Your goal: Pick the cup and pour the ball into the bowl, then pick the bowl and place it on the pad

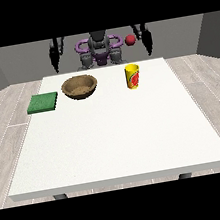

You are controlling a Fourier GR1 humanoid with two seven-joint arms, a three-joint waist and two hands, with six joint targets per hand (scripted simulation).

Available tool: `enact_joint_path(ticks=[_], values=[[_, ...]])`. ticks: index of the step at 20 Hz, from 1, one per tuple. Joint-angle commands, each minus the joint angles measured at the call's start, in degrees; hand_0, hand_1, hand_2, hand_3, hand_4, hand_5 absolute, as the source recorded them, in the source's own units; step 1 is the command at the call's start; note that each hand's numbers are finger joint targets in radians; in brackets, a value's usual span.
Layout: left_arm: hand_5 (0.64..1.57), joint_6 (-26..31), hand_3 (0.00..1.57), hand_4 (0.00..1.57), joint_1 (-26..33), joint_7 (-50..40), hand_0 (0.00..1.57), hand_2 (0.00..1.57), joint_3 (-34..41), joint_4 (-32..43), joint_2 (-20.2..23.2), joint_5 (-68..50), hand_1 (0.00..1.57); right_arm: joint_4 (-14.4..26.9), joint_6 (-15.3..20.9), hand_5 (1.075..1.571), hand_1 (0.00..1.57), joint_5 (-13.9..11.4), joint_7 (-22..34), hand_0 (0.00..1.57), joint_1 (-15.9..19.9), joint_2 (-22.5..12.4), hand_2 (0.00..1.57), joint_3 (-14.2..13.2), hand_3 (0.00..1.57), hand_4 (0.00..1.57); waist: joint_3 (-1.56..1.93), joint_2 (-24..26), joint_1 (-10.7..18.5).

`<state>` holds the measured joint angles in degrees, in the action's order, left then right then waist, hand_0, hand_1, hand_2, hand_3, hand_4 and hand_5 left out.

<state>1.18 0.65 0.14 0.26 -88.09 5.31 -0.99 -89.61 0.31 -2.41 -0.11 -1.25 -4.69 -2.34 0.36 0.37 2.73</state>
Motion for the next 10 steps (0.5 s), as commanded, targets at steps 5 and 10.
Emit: enact_joint_path(ticks=[5, 10], values=[[1.562, 0.7, 0.0, 0.0, -1.4, -4.7, 0.0, 0.0, 0.9, -5.9, 3.0, -0.5, 0.0, -5.9, -0.8, 1.57, 0.0, 0.8, 4.9, 0.0, 1.1, -2.0, 0.0, -0.3, 0.0, 0.58, -0.2, 14.7, 0.1], [1.561, -0.4, 0.0, 0.0, 6.8, -15.7, 0.0, 0.0, -0.7, -11.5, -3.6, -8.5, 0.0, -13.5, -1.3, 1.57, 0.0, 9.8, 15.9, 0.0, -10.8, 4.5, 0.0, 4.6, 0.0, 0.52, -0.36, 28.4, -3.6]])
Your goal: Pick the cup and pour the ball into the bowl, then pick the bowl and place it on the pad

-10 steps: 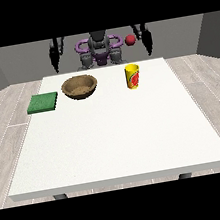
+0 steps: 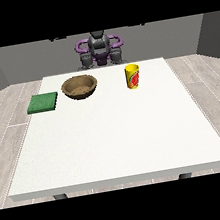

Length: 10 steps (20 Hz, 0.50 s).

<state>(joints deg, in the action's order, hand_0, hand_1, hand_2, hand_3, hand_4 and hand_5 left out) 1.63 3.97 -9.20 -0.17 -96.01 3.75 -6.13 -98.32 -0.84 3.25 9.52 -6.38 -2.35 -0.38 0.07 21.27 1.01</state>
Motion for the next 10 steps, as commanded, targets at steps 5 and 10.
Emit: enact_joint_path(ticks=[5, 10], values=[[1.553, -1.7, 0.0, 0.0, 8.6, -6.0, 0.0, 0.0, -2.3, -12.2, -1.9, -1.5, 0.0, -15.2, -2.2, 1.57, 0.0, 7.3, 8.8, 0.0, -11.1, 0.2, 0.0, 1.1, 0.0, 0.52, -0.06, 3.1, -2.1], [1.546, -3.3, 0.0, 0.0, 6.6, -2.2, 0.0, 0.0, -5.4, -16.8, -3.6, 1.0, 0.0, -18.7, -1.7, 1.57, 0.0, 6.8, 4.6, 0.0, -8.8, 0.7, 0.0, 0.1, 0.0, 0.48, -0.06, -7.0, -2.0]])
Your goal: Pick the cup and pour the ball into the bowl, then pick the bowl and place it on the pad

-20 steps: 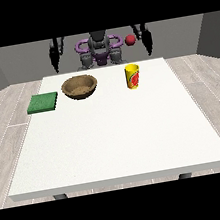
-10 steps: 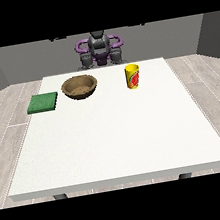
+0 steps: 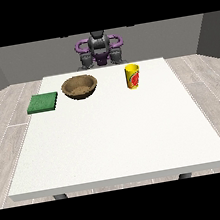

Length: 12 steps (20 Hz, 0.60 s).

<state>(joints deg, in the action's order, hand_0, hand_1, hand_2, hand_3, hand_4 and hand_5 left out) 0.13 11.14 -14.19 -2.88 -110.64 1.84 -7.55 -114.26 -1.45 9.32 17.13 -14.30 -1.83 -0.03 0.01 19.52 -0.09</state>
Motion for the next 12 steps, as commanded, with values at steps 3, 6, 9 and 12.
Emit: enact_joint_path(ticks=[3, 6, 9, 12], values=[[1.541, -4.9, 0.0, 0.0, -4.3, 10.0, 0.0, 0.0, -1.7, 4.0, -1.8, 4.3, 0.0, 0.1, -2.9, 1.57, 0.0, 1.2, -9.0, 0.0, -0.3, 1.7, 0.0, 0.3, 0.0, 0.44, -0.01, -10.6, -3.2], [1.527, -3.2, 0.0, 0.0, -2.9, 19.0, 0.0, 0.0, -3.7, 7.4, -1.8, 5.4, 0.0, 6.0, -6.7, 1.571, 0.0, 3.8, -14.4, 0.0, 2.3, -2.0, 0.0, -5.7, 0.0, 0.4, 0.0, -14.9, -1.3], [1.511, -2.7, 0.0, 0.0, -6.0, 26.5, 0.0, 0.0, -2.1, 13.4, -1.8, 7.4, 0.0, 10.2, -7.5, 1.571, 0.0, 2.5, -21.7, 0.0, 4.8, -0.7, 0.0, -5.8, 0.0, 0.36, -0.01, -20.3, -2.2], [1.501, -4.5, 0.0, 0.0, -13.4, 24.3, 0.0, 0.0, 0.1, 15.4, -1.3, 8.6, 0.0, 14.5, -8.4, 1.571, 0.0, 1.0, -26.0, 0.0, 7.5, -1.1, 0.0, -6.1, 0.0, 0.35, 0.0, -23.0, -2.7]])
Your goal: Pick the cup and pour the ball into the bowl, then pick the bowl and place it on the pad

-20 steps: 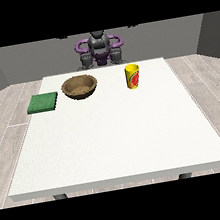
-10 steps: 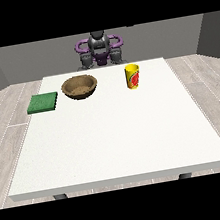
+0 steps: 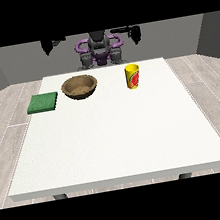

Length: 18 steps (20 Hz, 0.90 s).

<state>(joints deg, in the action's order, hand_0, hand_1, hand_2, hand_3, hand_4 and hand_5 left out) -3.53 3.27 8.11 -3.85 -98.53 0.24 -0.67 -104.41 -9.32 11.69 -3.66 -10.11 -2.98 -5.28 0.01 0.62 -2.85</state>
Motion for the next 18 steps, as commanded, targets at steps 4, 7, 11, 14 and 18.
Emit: enact_joint_path(ticks=[4, 7, 11, 14, 18], values=[[1.5, -3.9, 0.0, 0.0, -7.7, 8.7, 0.0, 0.0, 0.8, 8.9, -0.2, 2.3, 0.0, 11.2, -6.1, 1.571, 0.0, 1.6, -9.4, 0.0, 5.2, -4.0, 0.0, -5.2, 0.0, 0.3, 0.01, -6.6, -0.3], [1.489, -3.4, 0.0, 0.0, -11.2, 12.1, 0.0, 0.0, 4.7, 15.9, 1.7, 1.8, 0.0, 10.9, -6.8, 1.571, 0.0, 0.8, -9.9, 0.0, 3.7, -3.6, 0.0, -4.5, 0.0, 0.26, -0.01, -5.7, -2.3], [1.474, -3.9, 0.0, 0.0, -14.0, 17.9, 0.0, 0.0, 8.9, 22.7, 3.6, 1.3, 0.0, 14.5, -11.3, 1.57, 0.0, 5.0, -13.6, 0.0, 7.4, -8.7, 0.0, -10.4, 0.0, 0.24, -0.01, -10.0, -3.1], [1.456, -5.3, 0.0, 0.0, -15.4, 19.7, 0.0, 0.0, 7.5, 29.6, 1.9, 3.2, 0.0, 17.4, -11.4, 1.571, 0.0, 3.4, -13.8, 0.0, 6.1, -7.5, 0.0, -9.4, 0.0, 0.26, -0.01, -6.2, -2.8], [1.45, -5.2, 0.0, 0.0, -20.9, 25.1, 0.0, 0.0, 10.9, 39.3, 2.7, 1.8, 0.0, 17.3, -11.4, 1.571, 0.0, 2.2, -13.3, 0.0, 7.2, -7.1, 0.0, -8.0, 0.0, 0.27, -0.02, -7.1, -4.2]])
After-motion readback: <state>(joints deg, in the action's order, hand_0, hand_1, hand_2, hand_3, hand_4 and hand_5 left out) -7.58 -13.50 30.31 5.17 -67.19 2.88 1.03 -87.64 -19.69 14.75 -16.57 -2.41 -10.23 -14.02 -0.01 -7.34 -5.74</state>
